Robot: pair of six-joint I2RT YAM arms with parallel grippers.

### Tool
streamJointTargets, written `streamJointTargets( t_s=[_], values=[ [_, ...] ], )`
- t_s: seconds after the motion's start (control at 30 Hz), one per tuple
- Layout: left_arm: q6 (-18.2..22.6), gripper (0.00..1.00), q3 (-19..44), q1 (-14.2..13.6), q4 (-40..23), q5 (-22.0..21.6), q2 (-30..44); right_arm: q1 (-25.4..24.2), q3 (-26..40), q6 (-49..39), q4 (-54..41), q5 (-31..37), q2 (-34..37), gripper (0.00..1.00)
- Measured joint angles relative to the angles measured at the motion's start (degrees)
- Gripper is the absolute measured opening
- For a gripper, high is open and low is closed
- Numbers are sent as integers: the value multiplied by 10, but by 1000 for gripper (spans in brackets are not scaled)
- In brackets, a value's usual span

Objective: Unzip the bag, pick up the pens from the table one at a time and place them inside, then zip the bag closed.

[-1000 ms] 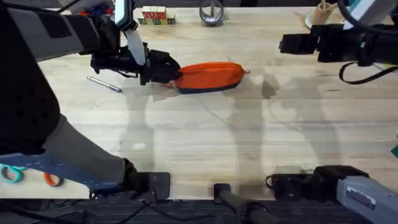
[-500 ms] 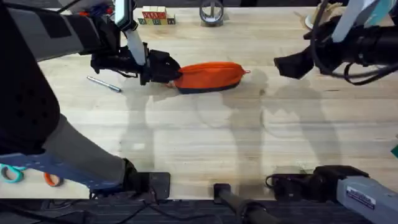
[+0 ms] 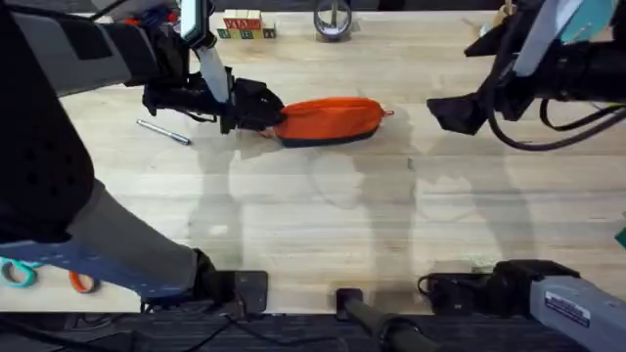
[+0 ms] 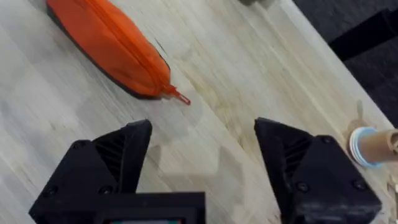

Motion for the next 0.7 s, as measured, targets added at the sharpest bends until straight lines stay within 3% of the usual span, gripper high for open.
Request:
streamJointTargets(
  t_s=[0.37, 0.7],
  values=[
    [0, 41, 0, 0, 0, 0, 0, 1, 0, -41, -11, 11, 6, 997],
    [0, 41, 0, 0, 0, 0, 0, -40, 0, -199, -11, -181, 64, 995]
  ],
)
